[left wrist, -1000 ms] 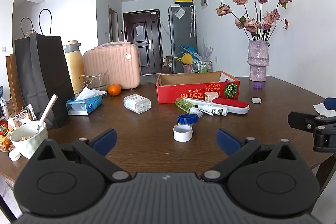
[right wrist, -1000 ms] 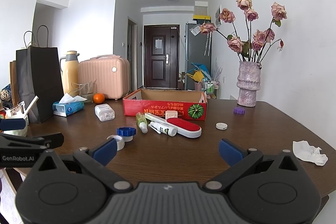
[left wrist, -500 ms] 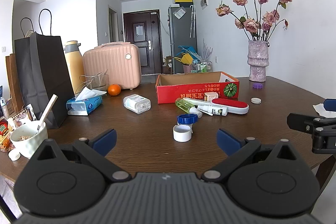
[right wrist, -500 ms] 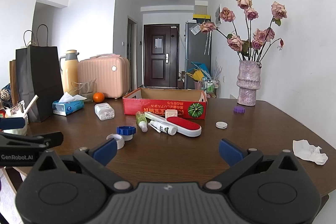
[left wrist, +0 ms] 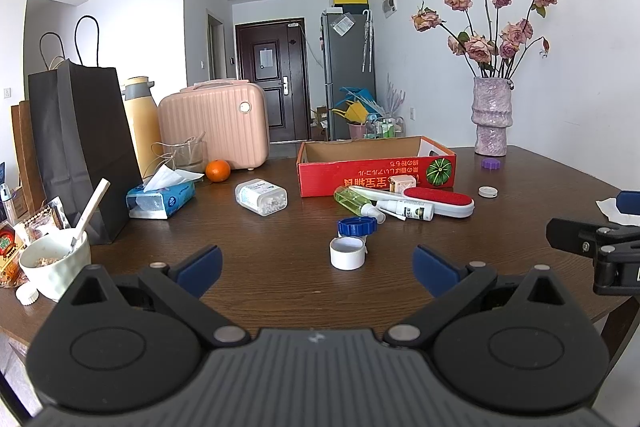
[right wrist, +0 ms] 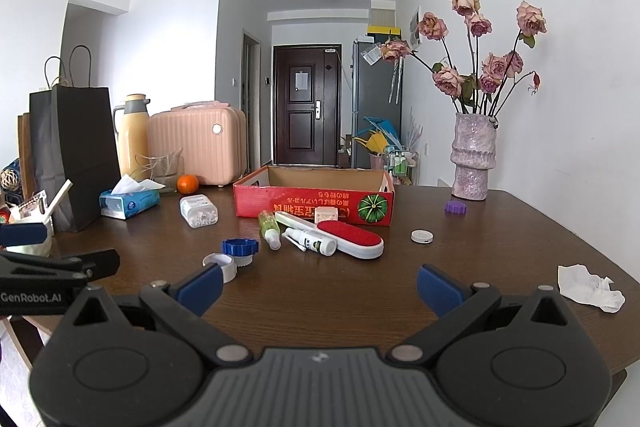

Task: Organize rigid objects

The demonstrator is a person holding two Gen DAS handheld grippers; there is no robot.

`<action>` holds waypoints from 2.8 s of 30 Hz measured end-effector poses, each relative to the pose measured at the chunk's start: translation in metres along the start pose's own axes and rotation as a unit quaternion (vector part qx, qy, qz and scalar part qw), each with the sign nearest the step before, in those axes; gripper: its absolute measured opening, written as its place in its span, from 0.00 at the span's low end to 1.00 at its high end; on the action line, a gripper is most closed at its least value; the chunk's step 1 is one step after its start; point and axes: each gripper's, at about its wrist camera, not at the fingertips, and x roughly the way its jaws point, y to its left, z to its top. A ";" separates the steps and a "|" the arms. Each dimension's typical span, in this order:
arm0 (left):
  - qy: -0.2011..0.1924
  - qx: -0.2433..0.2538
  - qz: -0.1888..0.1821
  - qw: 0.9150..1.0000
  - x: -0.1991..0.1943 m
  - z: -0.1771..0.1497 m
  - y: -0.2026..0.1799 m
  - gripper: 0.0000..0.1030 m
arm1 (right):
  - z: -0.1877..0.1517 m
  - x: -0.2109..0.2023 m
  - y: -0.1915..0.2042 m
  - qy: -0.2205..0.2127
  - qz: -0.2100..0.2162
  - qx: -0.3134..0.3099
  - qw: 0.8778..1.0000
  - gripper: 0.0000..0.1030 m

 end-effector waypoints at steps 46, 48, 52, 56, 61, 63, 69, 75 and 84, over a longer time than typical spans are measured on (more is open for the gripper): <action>0.029 0.001 0.002 1.000 0.031 -0.006 -0.002 1.00 | -0.007 0.022 0.001 0.025 -0.002 -0.013 1.000 1.00; 0.033 -0.001 0.003 0.999 0.036 -0.006 -0.001 1.00 | -0.007 0.025 0.002 0.028 0.000 -0.013 1.000 1.00; 0.039 0.000 0.003 0.999 0.046 -0.005 -0.001 1.00 | -0.006 0.034 0.001 0.035 -0.001 -0.013 0.999 1.00; 0.045 0.004 0.000 0.999 0.056 -0.003 -0.003 1.00 | -0.003 0.046 -0.002 0.041 -0.003 -0.010 0.999 1.00; 0.051 0.006 0.000 0.999 0.071 0.000 -0.005 1.00 | 0.000 0.060 -0.005 0.048 -0.004 -0.006 0.999 1.00; 0.054 0.005 -0.001 0.999 0.077 0.001 -0.006 1.00 | 0.002 0.066 -0.007 0.050 -0.003 -0.004 0.999 1.00; 0.068 0.009 -0.006 0.998 0.098 0.001 -0.010 1.00 | 0.004 0.085 -0.010 0.058 -0.003 -0.001 0.998 1.00; 0.077 0.010 -0.007 0.997 0.117 0.004 -0.011 1.00 | 0.005 0.101 -0.014 0.061 -0.001 0.001 0.998 1.00; 0.097 0.012 -0.008 0.995 0.150 0.008 -0.015 1.00 | 0.007 0.129 -0.018 0.071 -0.003 0.001 0.997 1.00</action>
